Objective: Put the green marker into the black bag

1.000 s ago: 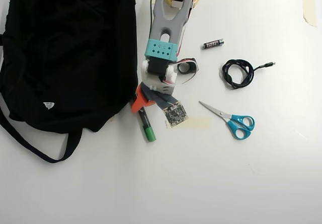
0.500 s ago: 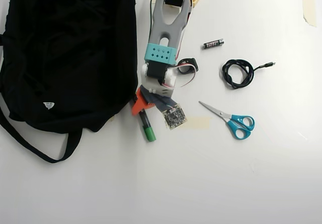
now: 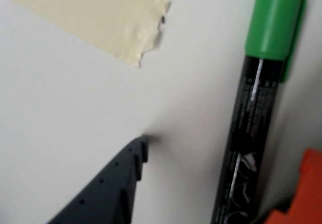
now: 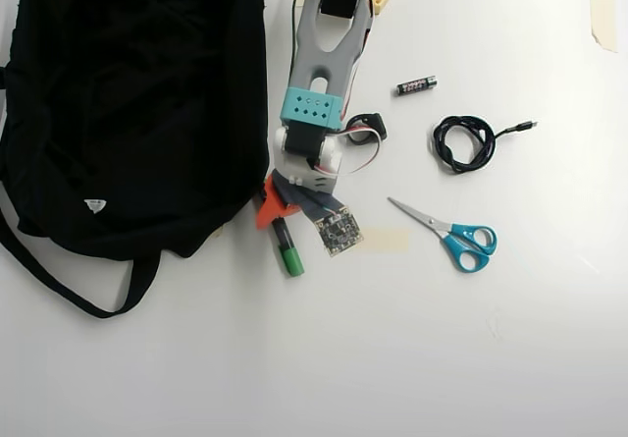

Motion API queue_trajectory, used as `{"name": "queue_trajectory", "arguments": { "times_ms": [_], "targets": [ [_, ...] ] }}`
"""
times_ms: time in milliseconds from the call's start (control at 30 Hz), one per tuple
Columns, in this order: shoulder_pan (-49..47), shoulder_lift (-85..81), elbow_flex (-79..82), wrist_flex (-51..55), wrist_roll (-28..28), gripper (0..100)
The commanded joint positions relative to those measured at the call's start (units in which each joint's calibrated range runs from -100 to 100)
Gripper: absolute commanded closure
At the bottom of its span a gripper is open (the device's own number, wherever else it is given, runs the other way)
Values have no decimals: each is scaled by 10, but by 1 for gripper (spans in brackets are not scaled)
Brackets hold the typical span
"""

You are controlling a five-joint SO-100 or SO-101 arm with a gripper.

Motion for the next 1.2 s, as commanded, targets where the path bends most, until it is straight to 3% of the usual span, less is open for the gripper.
{"name": "queue_trajectory", "arguments": {
  "times_ms": [0,133,467,633,1167],
  "targets": [
    [3,3,2,9,3,75],
    [5,3,-2,15,3,85],
    [5,3,0,27,3,88],
    [8,-7,-3,22,2,98],
    [9,-7,-4,23,2,97]
  ]
}}
